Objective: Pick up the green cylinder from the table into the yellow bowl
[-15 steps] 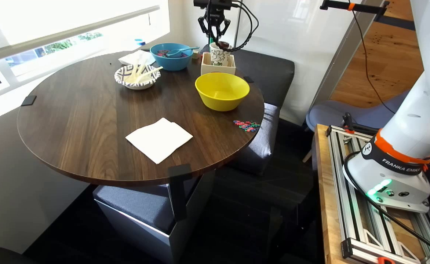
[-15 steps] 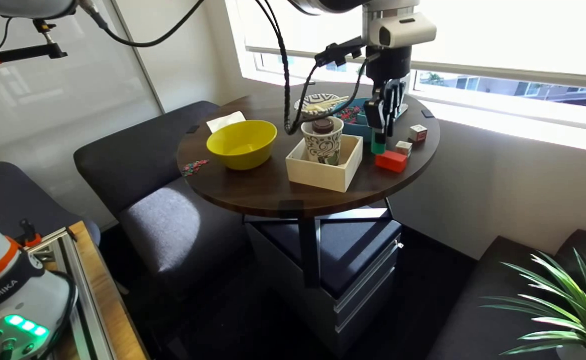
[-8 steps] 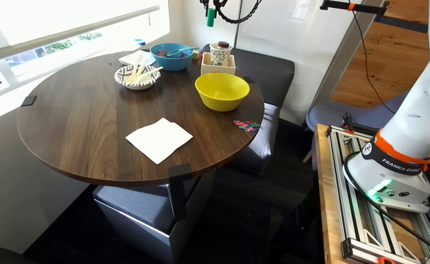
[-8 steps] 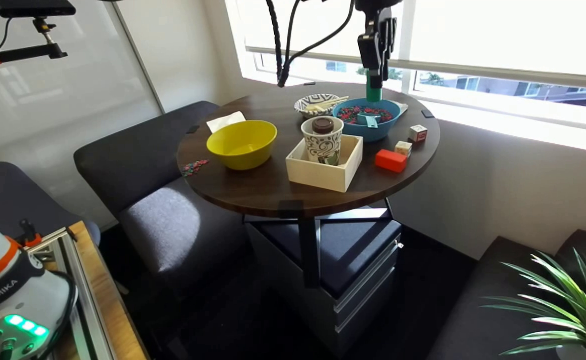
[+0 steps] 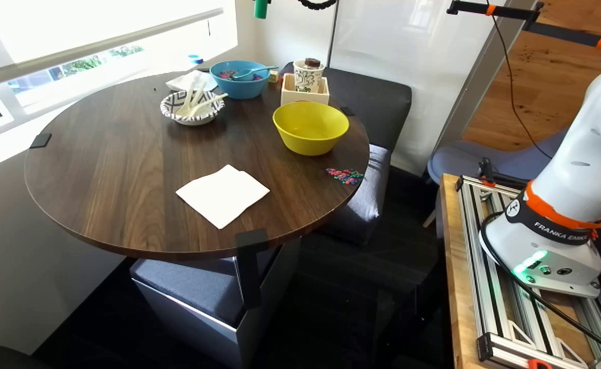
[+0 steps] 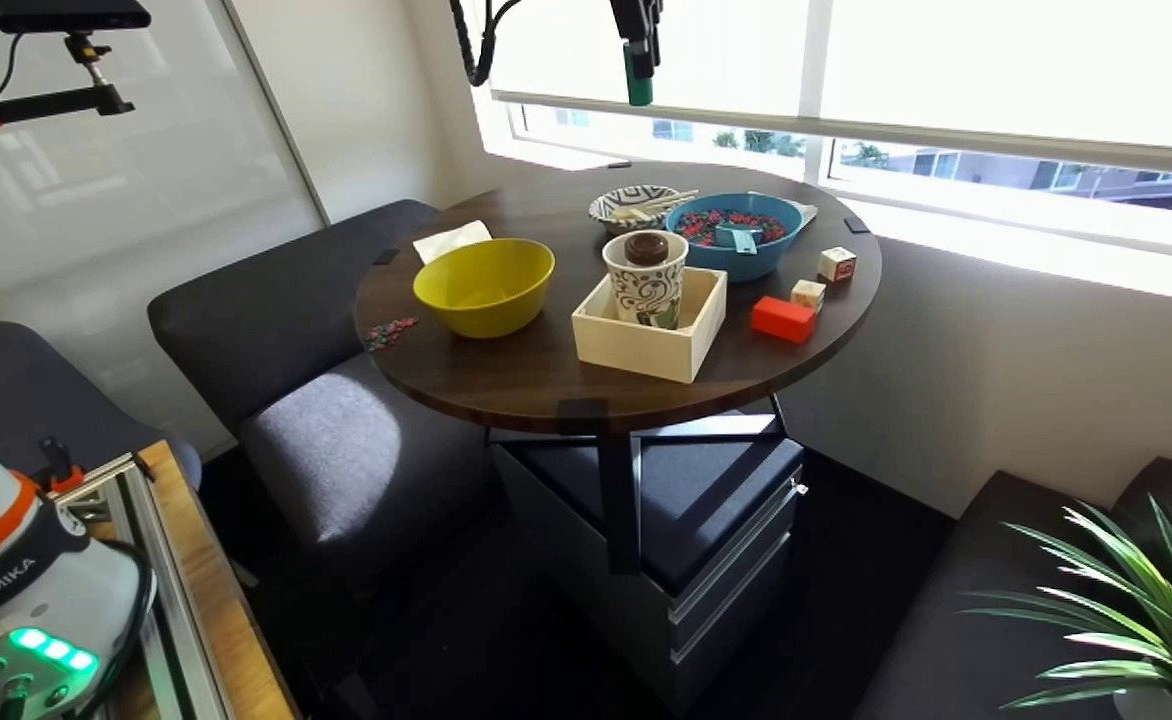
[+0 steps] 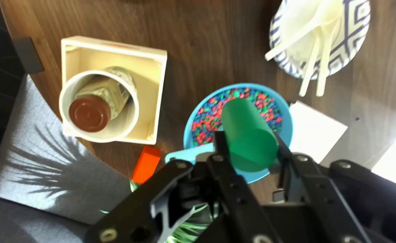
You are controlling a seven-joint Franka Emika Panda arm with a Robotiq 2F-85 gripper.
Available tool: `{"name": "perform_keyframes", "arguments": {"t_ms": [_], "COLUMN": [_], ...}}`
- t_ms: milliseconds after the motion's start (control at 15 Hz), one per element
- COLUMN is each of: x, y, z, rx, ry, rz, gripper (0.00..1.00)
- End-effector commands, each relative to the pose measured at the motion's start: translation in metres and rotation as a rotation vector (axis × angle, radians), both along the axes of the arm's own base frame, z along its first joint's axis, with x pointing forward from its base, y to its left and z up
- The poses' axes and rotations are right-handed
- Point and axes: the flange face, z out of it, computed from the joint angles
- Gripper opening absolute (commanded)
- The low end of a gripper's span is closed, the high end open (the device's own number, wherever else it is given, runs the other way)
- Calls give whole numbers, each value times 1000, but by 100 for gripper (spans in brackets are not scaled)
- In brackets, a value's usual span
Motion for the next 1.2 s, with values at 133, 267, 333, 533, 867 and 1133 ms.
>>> {"name": "perform_keyframes", "arguments": {"t_ms": [133, 267, 333, 533, 867, 1133], "x": [-10, -6, -3, -10, -25, -48], "y": [71, 80, 84, 103, 155, 193], "z": [5, 3, 3, 3, 13, -3], "rx": [47, 66, 91, 202, 185, 51], "ry": [19, 38, 50, 89, 76, 132], "rz": [146, 120, 84, -32, -270, -433], "gripper": [8, 8, 8, 8, 8, 8]}}
